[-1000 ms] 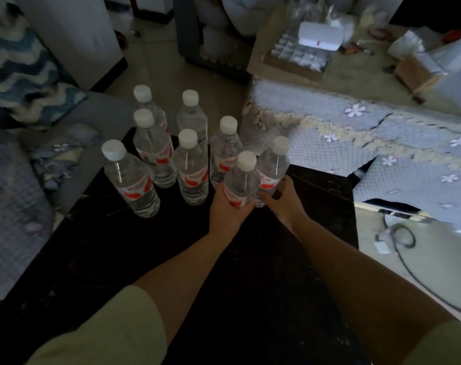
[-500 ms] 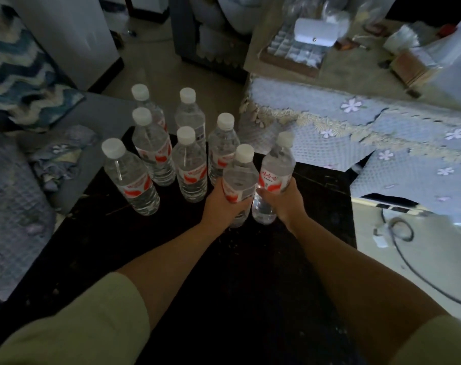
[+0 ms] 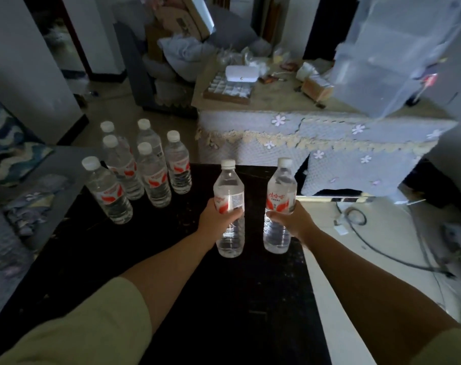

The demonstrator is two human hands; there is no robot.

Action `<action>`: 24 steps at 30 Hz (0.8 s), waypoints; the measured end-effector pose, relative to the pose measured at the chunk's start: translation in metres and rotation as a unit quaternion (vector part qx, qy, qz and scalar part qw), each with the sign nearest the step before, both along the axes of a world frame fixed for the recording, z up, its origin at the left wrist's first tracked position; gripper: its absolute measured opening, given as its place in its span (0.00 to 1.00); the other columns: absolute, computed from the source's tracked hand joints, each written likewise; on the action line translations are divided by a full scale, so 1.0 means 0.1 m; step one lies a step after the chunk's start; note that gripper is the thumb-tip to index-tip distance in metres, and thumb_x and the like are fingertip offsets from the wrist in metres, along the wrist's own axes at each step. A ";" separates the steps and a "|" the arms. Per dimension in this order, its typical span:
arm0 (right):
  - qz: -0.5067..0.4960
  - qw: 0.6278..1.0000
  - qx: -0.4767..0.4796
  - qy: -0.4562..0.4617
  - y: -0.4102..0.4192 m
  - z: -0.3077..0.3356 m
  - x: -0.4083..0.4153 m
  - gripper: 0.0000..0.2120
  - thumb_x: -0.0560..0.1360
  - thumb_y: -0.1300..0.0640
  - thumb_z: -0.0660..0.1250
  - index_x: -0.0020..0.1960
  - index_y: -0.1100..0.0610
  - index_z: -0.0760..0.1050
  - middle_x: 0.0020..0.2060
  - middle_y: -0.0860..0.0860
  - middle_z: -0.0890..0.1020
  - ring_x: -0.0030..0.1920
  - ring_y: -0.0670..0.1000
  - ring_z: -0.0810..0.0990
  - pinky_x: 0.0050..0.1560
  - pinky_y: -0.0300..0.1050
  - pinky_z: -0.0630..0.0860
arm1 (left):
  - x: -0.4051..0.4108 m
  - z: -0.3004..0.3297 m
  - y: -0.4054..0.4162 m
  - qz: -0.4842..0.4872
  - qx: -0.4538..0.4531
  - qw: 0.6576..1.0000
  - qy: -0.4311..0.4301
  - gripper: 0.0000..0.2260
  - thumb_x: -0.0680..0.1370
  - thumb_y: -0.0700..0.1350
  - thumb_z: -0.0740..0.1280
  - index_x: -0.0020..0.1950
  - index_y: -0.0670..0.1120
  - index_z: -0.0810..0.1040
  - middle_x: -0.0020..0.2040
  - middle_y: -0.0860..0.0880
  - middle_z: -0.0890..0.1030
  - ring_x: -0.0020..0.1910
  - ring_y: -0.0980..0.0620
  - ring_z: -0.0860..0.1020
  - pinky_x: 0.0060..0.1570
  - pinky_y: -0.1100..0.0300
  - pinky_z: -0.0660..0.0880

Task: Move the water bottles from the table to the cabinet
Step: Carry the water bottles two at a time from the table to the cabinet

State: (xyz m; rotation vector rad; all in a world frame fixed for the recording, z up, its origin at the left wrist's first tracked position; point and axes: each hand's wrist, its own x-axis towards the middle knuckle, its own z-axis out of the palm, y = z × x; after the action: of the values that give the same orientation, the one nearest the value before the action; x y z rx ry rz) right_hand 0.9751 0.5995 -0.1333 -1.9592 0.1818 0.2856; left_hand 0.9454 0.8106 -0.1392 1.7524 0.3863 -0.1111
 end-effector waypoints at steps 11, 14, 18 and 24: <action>-0.094 0.995 0.015 0.006 -1.65 0.23 -1.81 0.25 0.67 0.57 0.78 0.62 0.55 0.74 0.51 0.51 0.84 0.53 0.52 0.82 0.59 0.51 0.77 | -1.09 0.16 -1.62 -0.175 0.013 0.985 0.000 0.16 0.68 0.51 0.75 0.53 0.48 0.79 0.45 0.50 0.84 0.43 0.52 0.83 0.40 0.61 0.77; -0.115 0.993 0.009 0.005 -2.02 0.29 -2.30 0.24 0.69 0.58 0.77 0.62 0.55 0.74 0.52 0.52 0.83 0.54 0.52 0.82 0.59 0.51 0.77 | -1.33 0.10 -2.01 -0.201 0.002 0.980 0.006 0.24 0.61 0.58 0.75 0.53 0.48 0.79 0.46 0.50 0.84 0.45 0.51 0.83 0.45 0.55 0.80; -0.202 0.979 -0.006 -0.005 -2.51 0.40 -3.07 0.23 0.68 0.59 0.77 0.61 0.55 0.74 0.51 0.52 0.83 0.53 0.53 0.82 0.59 0.52 0.77 | -1.74 0.15 -2.60 -0.271 -0.001 0.963 -0.004 0.25 0.59 0.61 0.74 0.50 0.48 0.80 0.43 0.49 0.85 0.43 0.51 0.83 0.46 0.54 0.79; -0.325 0.945 -0.018 -0.024 -2.91 0.56 -3.99 0.23 0.67 0.57 0.77 0.59 0.54 0.74 0.51 0.53 0.83 0.51 0.52 0.82 0.57 0.51 0.78 | -2.20 0.39 -3.32 -0.413 0.016 0.911 -0.016 0.32 0.54 0.65 0.72 0.52 0.50 0.80 0.46 0.51 0.84 0.44 0.53 0.82 0.41 0.62 0.75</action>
State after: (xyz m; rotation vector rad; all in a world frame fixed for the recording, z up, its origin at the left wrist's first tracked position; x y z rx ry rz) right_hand 0.5764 0.3086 -0.0776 -1.8253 0.7838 -0.2013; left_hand 0.7258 0.4782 -0.1003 1.8448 -0.4066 -0.6800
